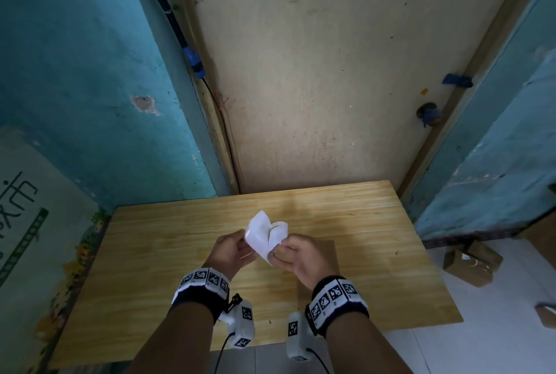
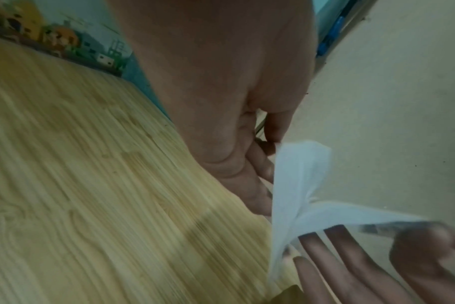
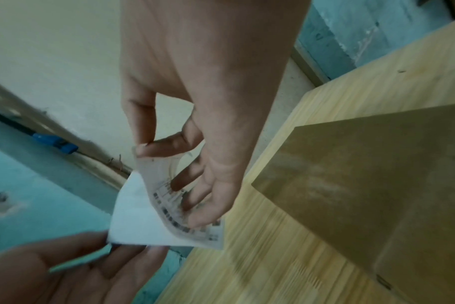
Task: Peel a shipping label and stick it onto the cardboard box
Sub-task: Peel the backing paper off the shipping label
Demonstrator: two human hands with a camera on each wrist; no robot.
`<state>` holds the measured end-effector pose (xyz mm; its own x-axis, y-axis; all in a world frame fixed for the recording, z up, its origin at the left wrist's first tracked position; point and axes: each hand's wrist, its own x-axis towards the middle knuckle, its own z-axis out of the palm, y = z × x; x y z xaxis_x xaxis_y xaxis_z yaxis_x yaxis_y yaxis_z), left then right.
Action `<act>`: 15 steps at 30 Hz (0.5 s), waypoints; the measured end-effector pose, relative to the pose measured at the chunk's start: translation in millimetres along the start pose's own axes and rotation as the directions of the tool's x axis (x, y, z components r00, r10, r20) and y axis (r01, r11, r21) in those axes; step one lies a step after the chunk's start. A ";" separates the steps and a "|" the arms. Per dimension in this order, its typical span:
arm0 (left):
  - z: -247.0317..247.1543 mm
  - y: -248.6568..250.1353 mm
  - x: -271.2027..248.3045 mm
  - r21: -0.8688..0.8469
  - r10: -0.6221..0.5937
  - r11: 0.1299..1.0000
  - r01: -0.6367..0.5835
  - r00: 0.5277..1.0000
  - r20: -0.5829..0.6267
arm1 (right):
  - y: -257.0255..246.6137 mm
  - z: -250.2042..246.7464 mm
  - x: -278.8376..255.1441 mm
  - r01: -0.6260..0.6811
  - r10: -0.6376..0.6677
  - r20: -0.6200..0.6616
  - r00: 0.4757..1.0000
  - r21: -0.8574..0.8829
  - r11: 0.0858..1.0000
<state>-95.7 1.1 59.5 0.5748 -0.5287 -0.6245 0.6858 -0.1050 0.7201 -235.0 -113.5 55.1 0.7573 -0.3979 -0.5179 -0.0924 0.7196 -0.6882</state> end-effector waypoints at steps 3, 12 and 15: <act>-3.1 0.9 -2.2 -0.197 -0.028 0.980 0.027 1.000 -0.003 | -2.4 -10.3 -3.7 -0.003 0.006 -0.017 1.000 0.191 0.982; -18.5 -14.7 18.7 -0.205 -0.008 0.977 -0.065 0.942 -0.334 | 1.9 -38.9 -14.3 0.069 -0.056 -0.040 0.998 0.570 0.819; -17.4 -23.6 24.0 0.254 0.064 0.967 0.027 0.937 -0.343 | -0.6 -43.3 -18.8 0.086 -0.043 -0.090 0.995 0.550 0.831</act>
<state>-90.4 5.5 22.2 0.7355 -0.2131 -0.6431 0.5652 -0.3303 0.7559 -277.3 -131.1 43.3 0.6996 -0.4782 -0.5309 0.3436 0.8766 -0.3368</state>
